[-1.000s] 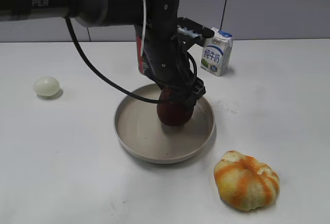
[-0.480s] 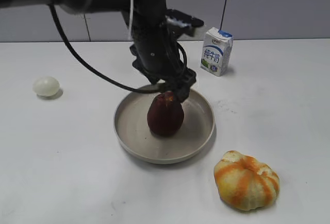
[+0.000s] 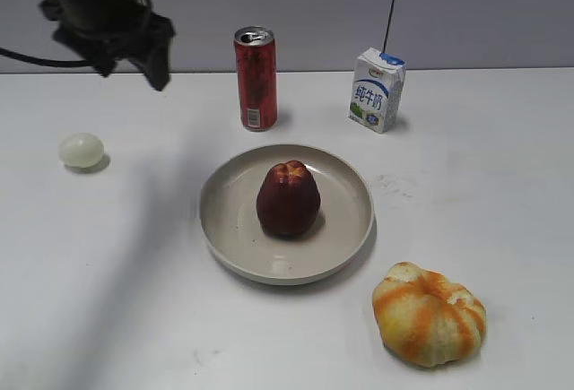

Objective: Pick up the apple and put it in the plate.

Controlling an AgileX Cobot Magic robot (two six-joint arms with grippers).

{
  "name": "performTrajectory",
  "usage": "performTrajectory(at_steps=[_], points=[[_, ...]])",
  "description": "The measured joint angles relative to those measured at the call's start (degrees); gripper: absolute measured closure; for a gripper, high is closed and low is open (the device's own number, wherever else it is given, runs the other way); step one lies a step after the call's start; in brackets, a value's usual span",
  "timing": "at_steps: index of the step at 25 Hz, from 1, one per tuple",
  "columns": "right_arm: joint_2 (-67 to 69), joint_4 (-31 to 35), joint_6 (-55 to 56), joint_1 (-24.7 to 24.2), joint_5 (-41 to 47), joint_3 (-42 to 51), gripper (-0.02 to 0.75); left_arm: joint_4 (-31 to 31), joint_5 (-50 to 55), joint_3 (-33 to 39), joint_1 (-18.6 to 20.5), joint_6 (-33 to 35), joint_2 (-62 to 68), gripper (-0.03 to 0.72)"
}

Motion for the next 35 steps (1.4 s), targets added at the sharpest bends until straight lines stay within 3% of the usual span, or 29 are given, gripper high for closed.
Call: performTrajectory(at_steps=[6, 9, 21, 30, 35], points=[[0.00, 0.00, 0.00, 0.00, 0.00, 0.00, 0.293, 2.80, 0.88, 1.47, 12.58, -3.02, -0.52, 0.075], [0.00, 0.00, 0.00, 0.00, 0.00, 0.00, 0.293, 1.95, 0.95, 5.33, 15.90, -3.27, -1.86, 0.090], [0.00, 0.00, 0.00, 0.00, 0.00, 0.00, 0.293, 2.37, 0.22, 36.40, 16.34, -3.33, -24.96, 0.097], [0.00, 0.00, 0.00, 0.00, 0.00, 0.00, 0.293, 3.50, -7.87, 63.44, 16.34, -3.33, -49.27, 0.097], [0.00, 0.00, 0.00, 0.00, 0.00, 0.00, 0.293, 3.10, -9.19, 73.13, 16.34, -3.97, -62.39, 0.097]])
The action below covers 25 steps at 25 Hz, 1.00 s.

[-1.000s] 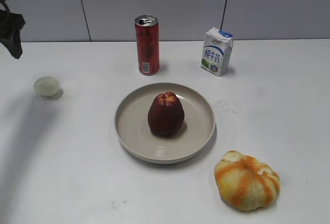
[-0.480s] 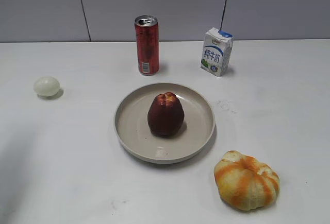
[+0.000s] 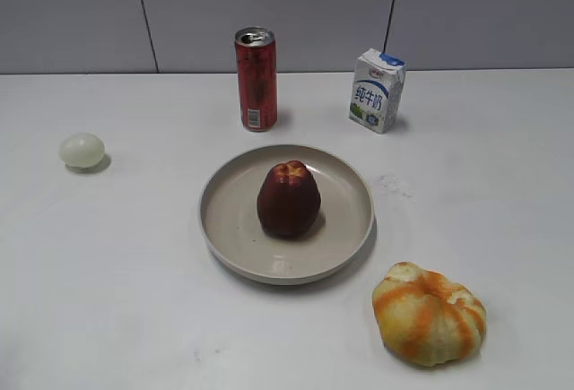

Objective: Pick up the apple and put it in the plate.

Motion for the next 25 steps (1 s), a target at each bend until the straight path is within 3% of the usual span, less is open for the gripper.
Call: performTrajectory(at_steps=[25], points=[[0.00, 0.00, 0.00, 0.00, 0.00, 0.00, 0.293, -0.21, 2.89, 1.93, 0.00, -0.97, -43.92, 0.147]])
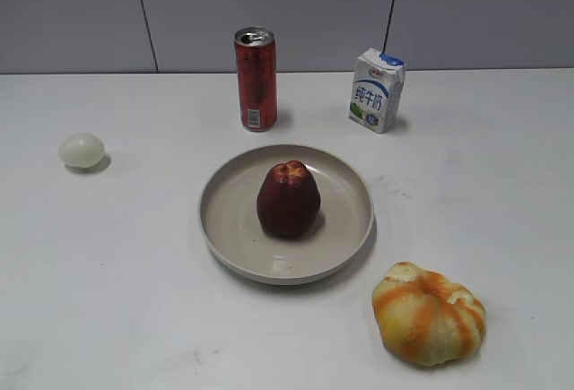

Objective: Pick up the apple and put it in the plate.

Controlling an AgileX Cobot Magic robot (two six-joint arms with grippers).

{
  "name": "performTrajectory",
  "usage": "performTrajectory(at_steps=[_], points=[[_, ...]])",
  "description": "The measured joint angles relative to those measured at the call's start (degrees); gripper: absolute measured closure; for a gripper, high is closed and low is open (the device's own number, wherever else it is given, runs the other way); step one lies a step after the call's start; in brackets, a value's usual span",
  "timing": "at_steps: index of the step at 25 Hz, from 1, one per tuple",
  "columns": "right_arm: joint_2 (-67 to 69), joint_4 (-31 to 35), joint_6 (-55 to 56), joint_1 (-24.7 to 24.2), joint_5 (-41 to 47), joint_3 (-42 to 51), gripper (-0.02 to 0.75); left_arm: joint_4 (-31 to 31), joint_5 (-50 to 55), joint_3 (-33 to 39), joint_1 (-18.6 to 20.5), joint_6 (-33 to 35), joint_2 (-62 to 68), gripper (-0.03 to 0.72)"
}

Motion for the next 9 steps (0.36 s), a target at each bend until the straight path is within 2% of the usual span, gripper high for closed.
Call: performTrajectory(at_steps=[5, 9], points=[[0.00, 0.00, 0.00, 0.00, 0.00, 0.00, 0.293, 0.00, 0.06, 0.23, 0.00, -0.05, -6.86, 0.155], [0.00, 0.00, 0.00, 0.00, 0.00, 0.00, 0.293, 0.16, 0.11, 0.35, 0.00, -0.05, -7.61, 0.158]])
